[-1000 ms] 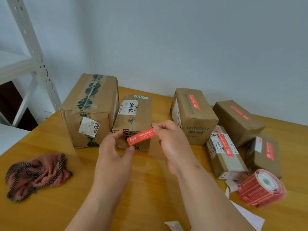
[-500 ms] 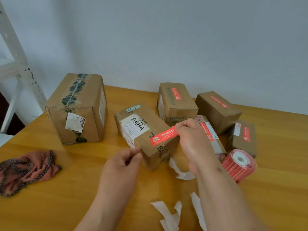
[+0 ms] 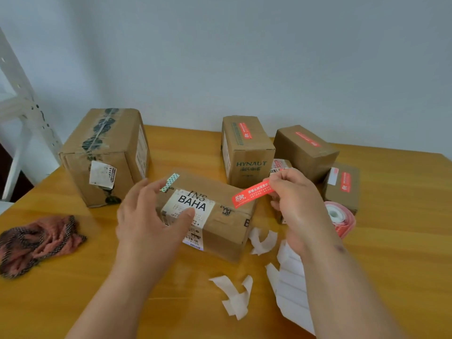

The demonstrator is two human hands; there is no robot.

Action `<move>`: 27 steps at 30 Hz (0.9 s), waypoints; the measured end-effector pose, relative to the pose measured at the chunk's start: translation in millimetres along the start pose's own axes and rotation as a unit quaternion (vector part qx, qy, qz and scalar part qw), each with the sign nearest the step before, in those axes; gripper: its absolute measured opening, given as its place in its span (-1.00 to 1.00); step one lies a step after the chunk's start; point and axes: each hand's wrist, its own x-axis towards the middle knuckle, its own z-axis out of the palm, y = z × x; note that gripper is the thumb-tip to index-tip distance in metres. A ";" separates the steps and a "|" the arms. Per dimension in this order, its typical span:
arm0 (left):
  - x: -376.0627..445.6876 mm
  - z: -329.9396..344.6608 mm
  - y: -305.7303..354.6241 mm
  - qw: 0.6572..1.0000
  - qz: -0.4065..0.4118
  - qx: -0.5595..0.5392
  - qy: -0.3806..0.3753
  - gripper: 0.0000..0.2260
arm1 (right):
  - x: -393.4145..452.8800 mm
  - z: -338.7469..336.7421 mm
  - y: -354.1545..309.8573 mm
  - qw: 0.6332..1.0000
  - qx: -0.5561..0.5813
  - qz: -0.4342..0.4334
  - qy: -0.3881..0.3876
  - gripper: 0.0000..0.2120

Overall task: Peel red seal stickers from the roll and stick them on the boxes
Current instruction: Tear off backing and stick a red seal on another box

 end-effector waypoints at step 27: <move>10.4 -15.8 17.0 0.994 0.021 -0.085 -0.068 -0.77 | -28.6 33.5 1.9 0.997 0.022 -0.075 -0.023 -0.93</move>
